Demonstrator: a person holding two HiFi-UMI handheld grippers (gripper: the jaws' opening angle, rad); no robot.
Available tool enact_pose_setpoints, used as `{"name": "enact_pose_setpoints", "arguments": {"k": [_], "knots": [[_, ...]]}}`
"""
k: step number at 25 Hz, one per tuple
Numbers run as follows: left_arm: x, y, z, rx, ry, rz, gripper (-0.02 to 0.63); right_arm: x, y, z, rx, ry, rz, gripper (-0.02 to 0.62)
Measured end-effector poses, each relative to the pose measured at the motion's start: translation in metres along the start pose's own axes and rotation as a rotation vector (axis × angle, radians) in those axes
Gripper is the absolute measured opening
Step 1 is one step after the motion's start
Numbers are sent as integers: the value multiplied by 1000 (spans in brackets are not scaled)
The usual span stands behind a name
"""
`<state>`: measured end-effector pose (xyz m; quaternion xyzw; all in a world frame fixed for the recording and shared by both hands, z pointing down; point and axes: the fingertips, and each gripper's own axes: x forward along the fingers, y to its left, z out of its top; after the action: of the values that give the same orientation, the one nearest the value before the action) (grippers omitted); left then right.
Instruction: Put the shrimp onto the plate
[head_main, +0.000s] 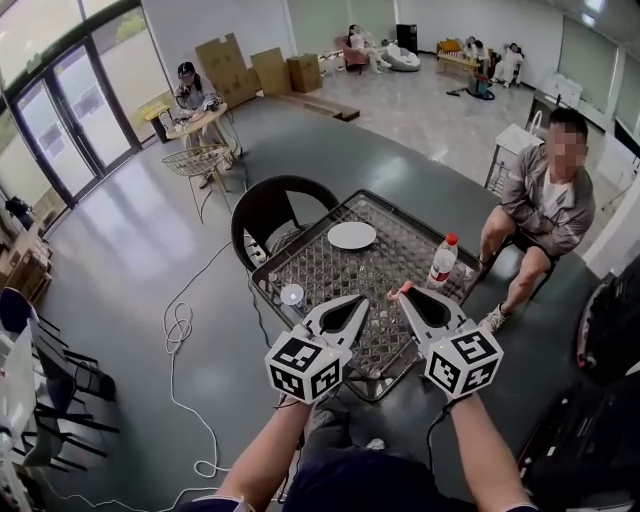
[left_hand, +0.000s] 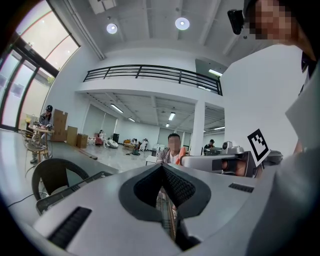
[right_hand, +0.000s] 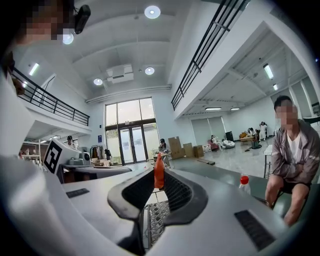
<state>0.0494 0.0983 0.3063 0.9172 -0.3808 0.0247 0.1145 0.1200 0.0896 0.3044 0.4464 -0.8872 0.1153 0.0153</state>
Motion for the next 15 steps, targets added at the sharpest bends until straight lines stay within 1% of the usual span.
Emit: {"name": "enact_pose_setpoints", "arguments": {"k": [4,8,15], "knots": [[11,34,-3,-5,12,-1,9,35,-8,-2,-3,14,-8,61],[30,74,-14,-28,43,-17,9,74,-22,-12,2,47,-29,61],[78,146,-29,-40,113,-55,9,151,-61,-28,10,113,-78,61]]}}
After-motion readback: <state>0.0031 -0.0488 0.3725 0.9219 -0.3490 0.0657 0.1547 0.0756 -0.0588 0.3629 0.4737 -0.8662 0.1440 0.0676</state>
